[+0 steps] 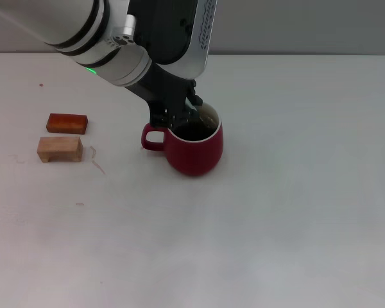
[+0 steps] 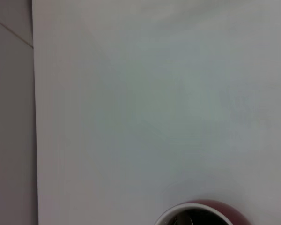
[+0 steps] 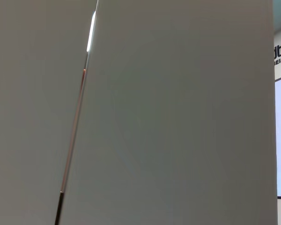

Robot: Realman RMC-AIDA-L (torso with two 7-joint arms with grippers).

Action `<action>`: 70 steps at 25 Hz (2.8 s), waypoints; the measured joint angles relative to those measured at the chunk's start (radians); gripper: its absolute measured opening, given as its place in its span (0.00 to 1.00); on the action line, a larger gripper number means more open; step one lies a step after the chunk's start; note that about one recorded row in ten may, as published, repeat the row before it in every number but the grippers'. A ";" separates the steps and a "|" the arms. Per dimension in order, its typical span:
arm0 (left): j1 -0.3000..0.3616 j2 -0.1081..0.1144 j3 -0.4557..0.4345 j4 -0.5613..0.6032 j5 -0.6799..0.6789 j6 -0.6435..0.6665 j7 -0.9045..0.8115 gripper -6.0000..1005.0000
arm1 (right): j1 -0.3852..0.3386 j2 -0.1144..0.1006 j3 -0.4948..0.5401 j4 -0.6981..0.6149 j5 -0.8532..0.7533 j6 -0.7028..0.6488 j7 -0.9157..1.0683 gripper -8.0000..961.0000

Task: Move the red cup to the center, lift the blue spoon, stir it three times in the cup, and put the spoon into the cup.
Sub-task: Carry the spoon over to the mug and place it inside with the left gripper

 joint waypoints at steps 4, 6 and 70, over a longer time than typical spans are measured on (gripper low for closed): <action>0.000 0.000 0.001 -0.010 0.011 -0.015 -0.002 0.14 | -0.002 0.000 0.000 0.001 0.000 0.000 0.000 0.71; 0.000 0.001 0.001 -0.011 0.025 -0.018 -0.005 0.14 | -0.004 0.000 -0.001 0.001 0.000 0.000 0.000 0.71; 0.037 0.007 0.067 0.002 0.086 0.018 -0.068 0.14 | -0.027 0.000 -0.005 0.016 -0.007 -0.026 0.000 0.71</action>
